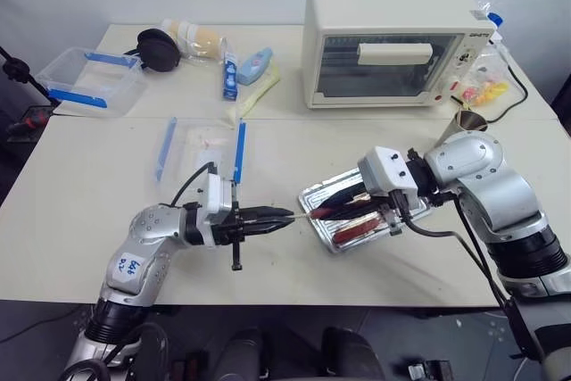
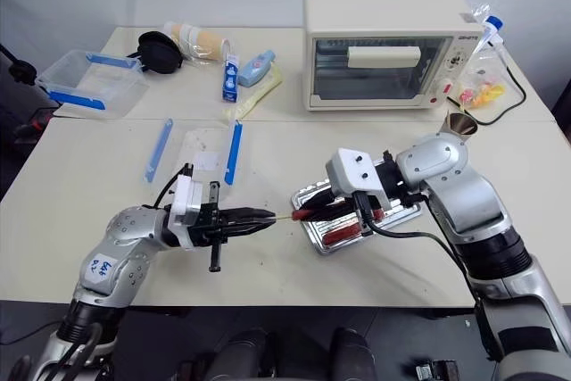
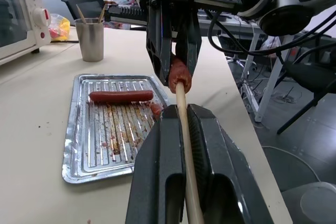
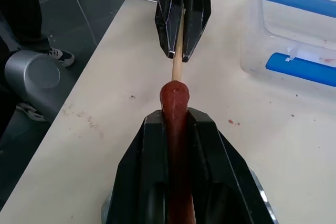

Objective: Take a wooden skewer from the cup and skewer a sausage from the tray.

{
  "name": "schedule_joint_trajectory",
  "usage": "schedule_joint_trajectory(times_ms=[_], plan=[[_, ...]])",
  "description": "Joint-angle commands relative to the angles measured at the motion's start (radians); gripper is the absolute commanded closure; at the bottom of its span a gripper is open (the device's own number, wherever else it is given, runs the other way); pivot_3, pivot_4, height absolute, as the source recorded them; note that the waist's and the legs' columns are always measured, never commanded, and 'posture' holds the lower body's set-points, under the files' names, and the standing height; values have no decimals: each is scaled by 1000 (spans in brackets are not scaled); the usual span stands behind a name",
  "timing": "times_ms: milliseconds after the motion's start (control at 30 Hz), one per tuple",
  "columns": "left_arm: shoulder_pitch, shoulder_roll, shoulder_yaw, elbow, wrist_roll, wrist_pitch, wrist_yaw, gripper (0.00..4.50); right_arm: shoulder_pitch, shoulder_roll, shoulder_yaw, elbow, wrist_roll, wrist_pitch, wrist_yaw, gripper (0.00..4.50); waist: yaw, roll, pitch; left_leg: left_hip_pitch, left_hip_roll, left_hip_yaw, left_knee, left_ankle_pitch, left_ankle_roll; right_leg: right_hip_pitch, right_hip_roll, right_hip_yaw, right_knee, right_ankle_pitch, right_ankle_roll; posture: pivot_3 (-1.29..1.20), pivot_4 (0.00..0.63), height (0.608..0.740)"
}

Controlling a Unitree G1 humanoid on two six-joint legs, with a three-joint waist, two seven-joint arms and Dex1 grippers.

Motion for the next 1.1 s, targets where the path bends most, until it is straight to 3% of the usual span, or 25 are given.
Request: schedule_joint_trajectory(times_ms=[33, 267, 400, 700, 833, 933, 1100], plan=[[-35, -47, -51, -11, 6, 0, 17, 4500, -30, 63, 43, -60, 42, -1, 20, 4062, 0, 0, 0, 0, 0, 0, 0, 0, 0, 0, 0, 0, 0, 0, 0, 0, 150, 740], [-31, -50, -6, -5, -7, 8, 30, 4500, -4, 37, 17, -59, 43, 36, 16, 4062, 0, 0, 0, 0, 0, 0, 0, 0, 0, 0, 0, 0, 0, 0, 0, 0, 150, 740], [2, -11, 51, -9, -12, 3, 27, 4500, 43, -10, -50, -38, 32, 18, -3, 3104, 0, 0, 0, 0, 0, 0, 0, 0, 0, 0, 0, 0, 0, 0, 0, 0, 150, 740], [178, 93, 266, -133, -115, 61, 89, 4500, 248, -161, -329, 57, 100, -86, -13, 96, 0, -1, 0, 0, 0, 0, 0, 0, 0, 0, 0, 0, 0, 0, 0, 0, 150, 740], [246, 60, 404, -150, -129, 54, 243, 4500, 390, -71, -490, 39, 225, -206, -24, 42, 1, -1, 0, 1, 1, -1, 0, 0, 0, 1, 0, 0, 0, 0, 0, 0, 150, 740], [216, -24, 483, -145, -114, 60, 462, 4500, 463, 24, -586, -27, 326, -157, -175, 42, 4, -1, 0, 1, 1, -1, 0, 0, 0, 2, 0, 0, 1, 0, 0, 0, 150, 740], [111, -143, 491, -88, -23, 57, 753, 4500, 559, 172, -592, -160, 360, -222, -306, 42, 8, -2, -1, 1, 0, -2, 0, 0, 0, 2, -1, 0, 2, 0, 1, 0, 150, 740]])
